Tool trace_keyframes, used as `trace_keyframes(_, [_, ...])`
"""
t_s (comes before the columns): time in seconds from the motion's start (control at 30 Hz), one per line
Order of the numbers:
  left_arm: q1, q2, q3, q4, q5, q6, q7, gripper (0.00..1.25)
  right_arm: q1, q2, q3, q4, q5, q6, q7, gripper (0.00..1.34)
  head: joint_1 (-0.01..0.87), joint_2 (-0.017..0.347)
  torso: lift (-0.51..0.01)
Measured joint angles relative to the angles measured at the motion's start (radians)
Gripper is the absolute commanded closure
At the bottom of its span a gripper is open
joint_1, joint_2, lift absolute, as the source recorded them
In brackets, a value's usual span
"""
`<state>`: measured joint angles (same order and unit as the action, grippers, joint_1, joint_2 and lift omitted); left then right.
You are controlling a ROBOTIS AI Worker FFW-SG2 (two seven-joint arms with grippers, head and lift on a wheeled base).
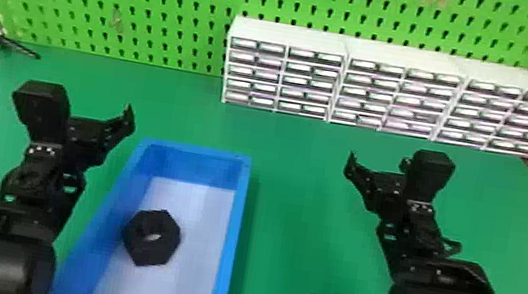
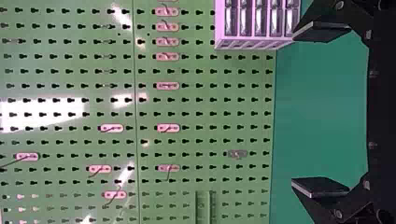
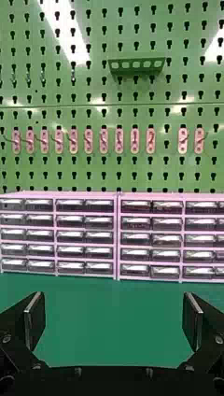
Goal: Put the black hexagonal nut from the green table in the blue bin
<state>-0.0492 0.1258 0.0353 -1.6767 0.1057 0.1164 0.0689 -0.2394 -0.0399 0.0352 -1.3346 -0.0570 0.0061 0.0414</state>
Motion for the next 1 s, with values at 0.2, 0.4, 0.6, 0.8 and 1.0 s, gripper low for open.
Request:
trace_keyframes(0.2, [-0.001,0.0,0.0,0.0,0.0,0.0,0.0,0.18,0.0,-0.001,0.0,0.0,-0.001,0.0,0.0,0.18,0.683,0.028,-0.096])
trace_keyframes(0.4, [-0.001,0.0,0.0,0.0,0.0,0.0,0.0,0.18,0.0,-0.002,0.0,0.0,-0.002,0.0,0.0,0.18,0.683,0.028,-0.096])
trace_keyframes(0.6, [-0.001,0.0,0.0,0.0,0.0,0.0,0.0,0.18,0.0,-0.002,-0.001,0.0,-0.003,0.0,0.0,0.18,0.683,0.028,-0.096])
trace_keyframes(0.8, [-0.003,0.0,0.001,0.0,0.0,0.0,0.0,0.18,0.001,-0.002,-0.003,0.0,-0.004,0.001,0.0,0.18,0.683,0.028,-0.096])
trace_keyframes(1.0, [-0.002,0.0,0.0,0.0,0.0,0.0,0.0,0.18,0.002,-0.002,-0.003,-0.001,-0.004,0.001,0.0,0.18,0.683,0.028,-0.096])
